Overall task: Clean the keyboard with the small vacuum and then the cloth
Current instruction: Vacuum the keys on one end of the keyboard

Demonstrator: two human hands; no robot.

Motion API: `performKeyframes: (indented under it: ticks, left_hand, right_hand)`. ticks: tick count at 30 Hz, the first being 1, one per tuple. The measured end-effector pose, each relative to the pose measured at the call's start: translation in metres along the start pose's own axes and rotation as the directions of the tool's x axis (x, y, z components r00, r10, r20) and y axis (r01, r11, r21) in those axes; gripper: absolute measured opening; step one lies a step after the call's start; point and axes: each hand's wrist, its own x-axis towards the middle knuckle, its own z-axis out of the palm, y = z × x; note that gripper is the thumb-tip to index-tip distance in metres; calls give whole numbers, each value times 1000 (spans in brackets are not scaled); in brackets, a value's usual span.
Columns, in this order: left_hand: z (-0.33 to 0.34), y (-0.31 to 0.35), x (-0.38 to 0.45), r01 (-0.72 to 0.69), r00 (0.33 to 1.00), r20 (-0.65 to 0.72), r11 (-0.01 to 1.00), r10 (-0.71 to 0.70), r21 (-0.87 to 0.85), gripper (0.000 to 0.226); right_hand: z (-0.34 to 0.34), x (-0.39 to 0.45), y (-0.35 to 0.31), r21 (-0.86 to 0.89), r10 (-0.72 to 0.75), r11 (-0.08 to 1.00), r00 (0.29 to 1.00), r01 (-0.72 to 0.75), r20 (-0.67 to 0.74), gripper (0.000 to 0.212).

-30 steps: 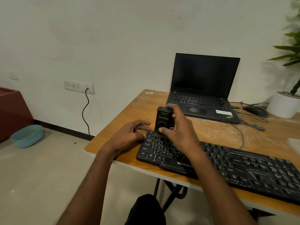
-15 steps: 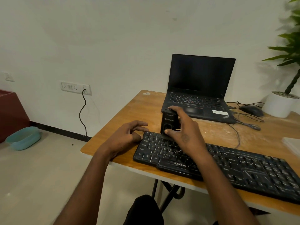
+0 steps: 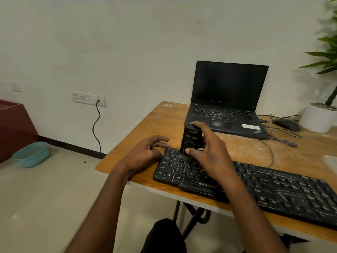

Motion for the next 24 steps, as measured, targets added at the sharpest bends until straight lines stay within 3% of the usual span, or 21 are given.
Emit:
performKeyframes:
  ticks: [7, 15, 19, 24]
  left_hand:
    - [1, -1, 0, -16, 1000, 17, 999, 17, -41, 49]
    - [1, -1, 0, 3, 1000, -3, 1000, -3, -11, 50]
    - [1, -1, 0, 1, 1000, 1, 1000, -1, -11, 49]
    - [4, 3, -5, -45, 999, -18, 999, 46, 8, 37]
  right_hand:
    - [36, -1, -24, -14, -58, 998, 996, 59, 68, 72]
    - [-3, -35, -13, 68, 11, 998, 1000, -12, 19, 75]
    - [14, -33, -22, 77, -24, 997, 999, 22, 31, 74]
    - [41, -29, -34, 82, -63, 995, 995, 57, 78, 75]
